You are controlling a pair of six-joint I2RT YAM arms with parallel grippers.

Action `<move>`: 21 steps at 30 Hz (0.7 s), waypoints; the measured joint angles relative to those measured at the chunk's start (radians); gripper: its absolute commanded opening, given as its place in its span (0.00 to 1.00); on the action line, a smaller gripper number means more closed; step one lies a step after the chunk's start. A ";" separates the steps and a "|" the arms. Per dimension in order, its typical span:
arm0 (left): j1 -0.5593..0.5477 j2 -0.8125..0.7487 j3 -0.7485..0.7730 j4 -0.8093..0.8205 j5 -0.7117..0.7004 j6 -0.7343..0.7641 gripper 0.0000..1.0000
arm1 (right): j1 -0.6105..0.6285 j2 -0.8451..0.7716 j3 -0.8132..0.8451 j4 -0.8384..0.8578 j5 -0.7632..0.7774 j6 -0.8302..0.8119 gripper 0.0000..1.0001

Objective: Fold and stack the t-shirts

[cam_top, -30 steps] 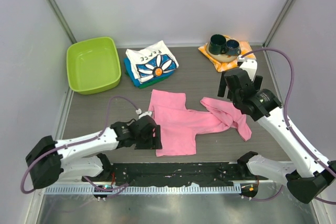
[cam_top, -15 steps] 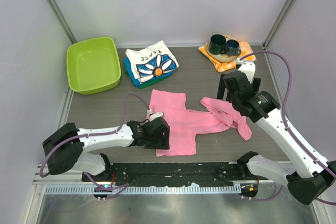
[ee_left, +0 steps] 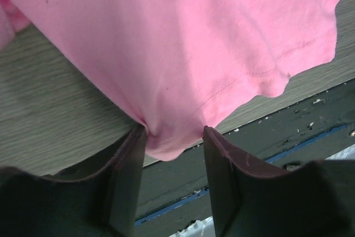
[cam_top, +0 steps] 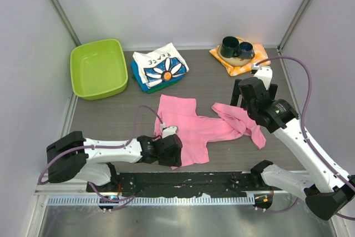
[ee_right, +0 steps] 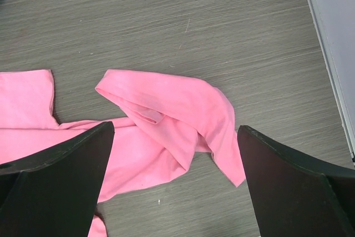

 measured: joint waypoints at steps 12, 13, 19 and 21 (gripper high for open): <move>-0.027 -0.018 -0.045 0.026 -0.034 -0.068 0.00 | 0.000 -0.029 -0.016 -0.004 -0.011 0.001 1.00; -0.029 -0.022 -0.045 0.021 -0.041 -0.066 0.00 | 0.000 -0.030 -0.016 -0.004 -0.012 0.001 1.00; -0.003 -0.078 0.138 -0.260 -0.140 0.045 0.00 | 0.000 -0.029 -0.035 0.010 -0.031 0.000 1.00; 0.027 -0.115 0.304 -0.354 -0.179 0.111 0.00 | 0.000 -0.024 -0.054 0.020 -0.045 0.000 1.00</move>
